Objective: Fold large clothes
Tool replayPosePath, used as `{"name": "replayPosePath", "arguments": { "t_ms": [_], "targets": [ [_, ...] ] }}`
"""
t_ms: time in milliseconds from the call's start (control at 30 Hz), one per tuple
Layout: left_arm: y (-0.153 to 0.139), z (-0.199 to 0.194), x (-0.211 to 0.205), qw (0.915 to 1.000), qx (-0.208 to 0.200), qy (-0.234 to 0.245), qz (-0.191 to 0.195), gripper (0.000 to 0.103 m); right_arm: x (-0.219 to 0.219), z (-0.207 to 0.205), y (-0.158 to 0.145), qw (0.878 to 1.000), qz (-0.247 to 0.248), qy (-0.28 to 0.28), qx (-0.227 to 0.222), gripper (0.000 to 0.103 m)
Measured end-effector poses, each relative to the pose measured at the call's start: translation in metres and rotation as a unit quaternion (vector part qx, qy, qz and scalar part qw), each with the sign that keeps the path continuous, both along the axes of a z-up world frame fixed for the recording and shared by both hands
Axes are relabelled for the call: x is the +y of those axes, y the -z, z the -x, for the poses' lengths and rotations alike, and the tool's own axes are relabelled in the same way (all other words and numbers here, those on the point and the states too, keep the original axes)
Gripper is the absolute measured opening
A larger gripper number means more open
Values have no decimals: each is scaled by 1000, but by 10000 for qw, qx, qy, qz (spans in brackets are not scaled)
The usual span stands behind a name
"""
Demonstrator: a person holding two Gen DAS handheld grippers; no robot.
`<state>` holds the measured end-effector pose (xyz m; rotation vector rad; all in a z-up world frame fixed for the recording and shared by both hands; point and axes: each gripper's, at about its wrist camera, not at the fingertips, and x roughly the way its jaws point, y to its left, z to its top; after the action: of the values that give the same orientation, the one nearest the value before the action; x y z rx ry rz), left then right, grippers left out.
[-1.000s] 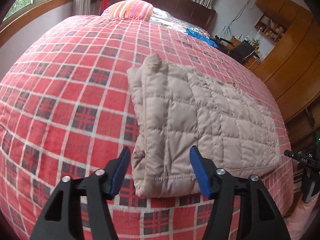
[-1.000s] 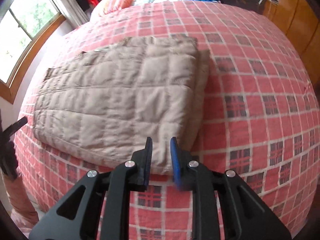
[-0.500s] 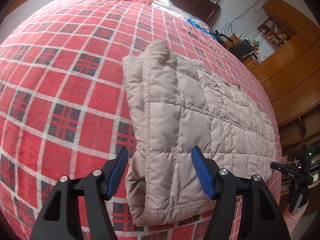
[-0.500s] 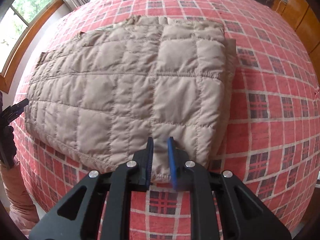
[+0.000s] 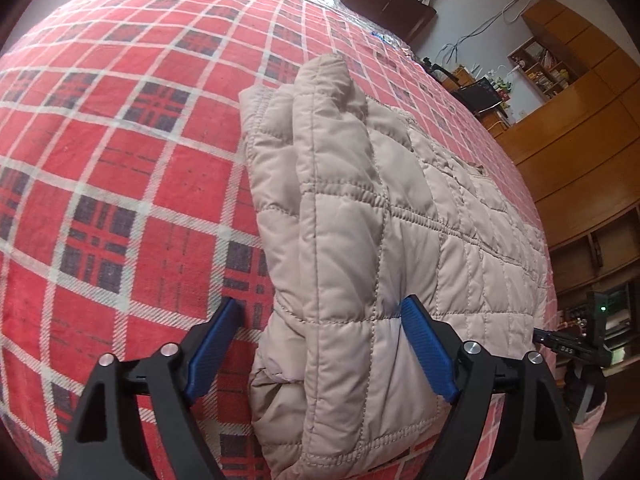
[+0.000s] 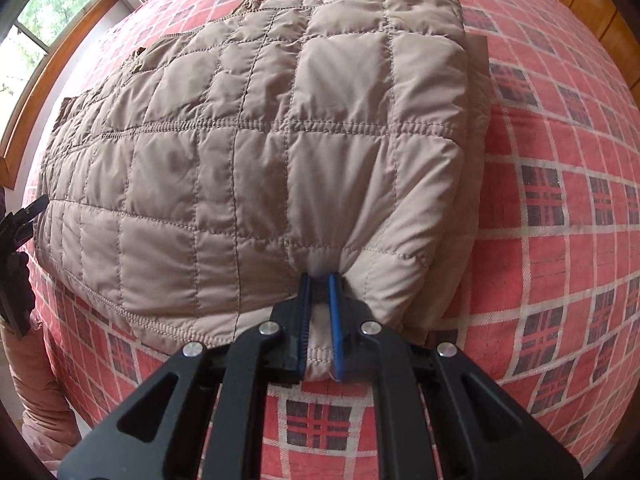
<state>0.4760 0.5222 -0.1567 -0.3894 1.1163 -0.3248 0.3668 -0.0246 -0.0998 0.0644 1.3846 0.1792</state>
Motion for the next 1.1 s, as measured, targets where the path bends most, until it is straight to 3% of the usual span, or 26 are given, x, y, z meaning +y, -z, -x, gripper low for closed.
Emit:
{"name": "replayPosePath", "arguments": {
  "t_ms": [167, 300, 367, 467, 767, 1100],
  "targets": [
    [4, -1, -6, 9999, -86, 135, 4, 82, 1, 1, 0, 10000, -46, 7, 7, 8],
    [5, 3, -14, 9996, -47, 270, 75, 58, 1, 3, 1, 10000, -54, 12, -3, 8],
    [4, 5, -15, 9995, 16, 239, 213, 39, 1, 1, 3, 10000, -92, 33, -2, 8],
    [-2, 9, -17, 9996, 0, 141, 243, 25, -3, 3, 0, 10000, -89, 37, -8, 8],
    [-61, 29, -63, 9971, -463, 13, -601, 20, -2, 4, -2, 9999, -97, 55, -6, 8],
    [-97, 46, -141, 9882, -857, 304, -1236, 20, 0, 6, -1, 9998, -191, 32, -25, 8]
  ]
}}
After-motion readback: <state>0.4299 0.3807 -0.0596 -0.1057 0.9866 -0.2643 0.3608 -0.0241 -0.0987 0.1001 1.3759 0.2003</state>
